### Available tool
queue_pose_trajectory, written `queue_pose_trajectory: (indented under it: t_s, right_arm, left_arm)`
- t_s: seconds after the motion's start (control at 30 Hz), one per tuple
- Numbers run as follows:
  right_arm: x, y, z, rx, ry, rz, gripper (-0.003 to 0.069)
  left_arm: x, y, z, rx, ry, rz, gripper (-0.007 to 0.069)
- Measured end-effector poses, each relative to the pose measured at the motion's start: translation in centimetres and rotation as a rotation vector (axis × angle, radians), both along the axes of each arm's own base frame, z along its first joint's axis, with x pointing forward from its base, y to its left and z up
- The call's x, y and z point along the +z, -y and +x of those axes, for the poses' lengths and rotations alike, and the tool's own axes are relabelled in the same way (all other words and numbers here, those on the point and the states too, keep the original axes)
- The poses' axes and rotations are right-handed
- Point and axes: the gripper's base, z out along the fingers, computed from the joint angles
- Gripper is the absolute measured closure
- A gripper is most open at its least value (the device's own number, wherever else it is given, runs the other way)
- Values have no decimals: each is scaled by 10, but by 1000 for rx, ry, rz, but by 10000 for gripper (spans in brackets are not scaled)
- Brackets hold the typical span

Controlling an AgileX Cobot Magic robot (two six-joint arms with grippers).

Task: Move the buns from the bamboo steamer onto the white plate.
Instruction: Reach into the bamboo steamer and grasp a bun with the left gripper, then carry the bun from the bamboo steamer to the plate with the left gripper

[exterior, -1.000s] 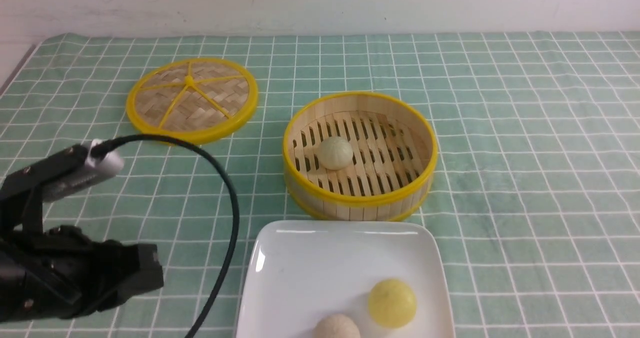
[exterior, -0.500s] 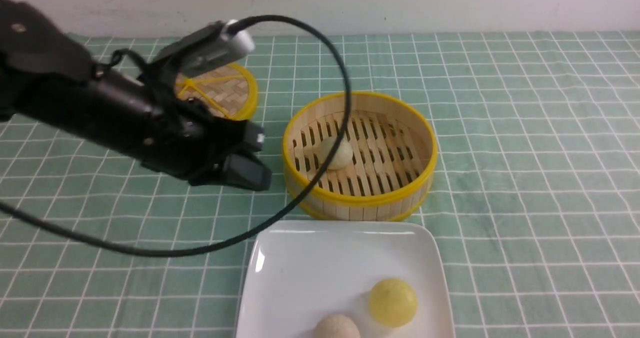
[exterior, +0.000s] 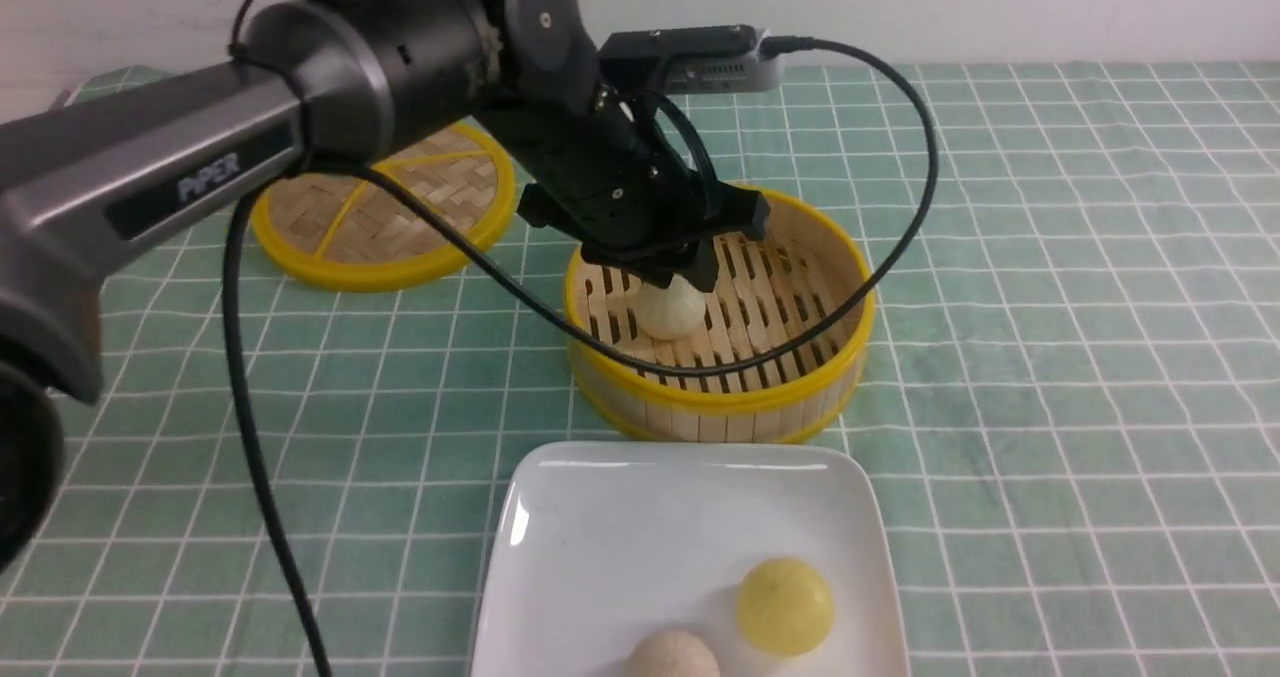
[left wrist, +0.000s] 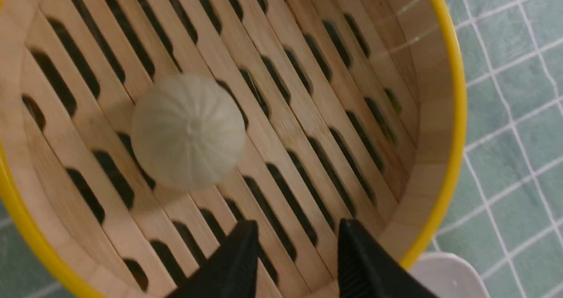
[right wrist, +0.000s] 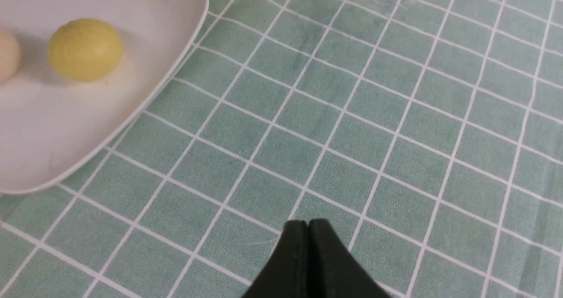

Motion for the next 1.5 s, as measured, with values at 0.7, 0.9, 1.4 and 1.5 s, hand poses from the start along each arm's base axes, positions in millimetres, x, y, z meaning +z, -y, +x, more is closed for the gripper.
queue_pose_trajectory:
  t_s: [0.7,0.9,1.4,1.5]
  right_arm:
    - [0,-1,1,2,9,5,647]
    - [0,-1,1,2,9,5,639]
    - [0,-1,1,2,10,6,619]
    - [0,-1,1,2,12,8,618]
  left_arm:
    - [-65,13,41,-33,36,181,580]
    - [-6,2,24,-30,101,147,594]
    - [166,-68,-102,-11,137,38,594]
    - [144,-61,-107,-18,50,51,593]
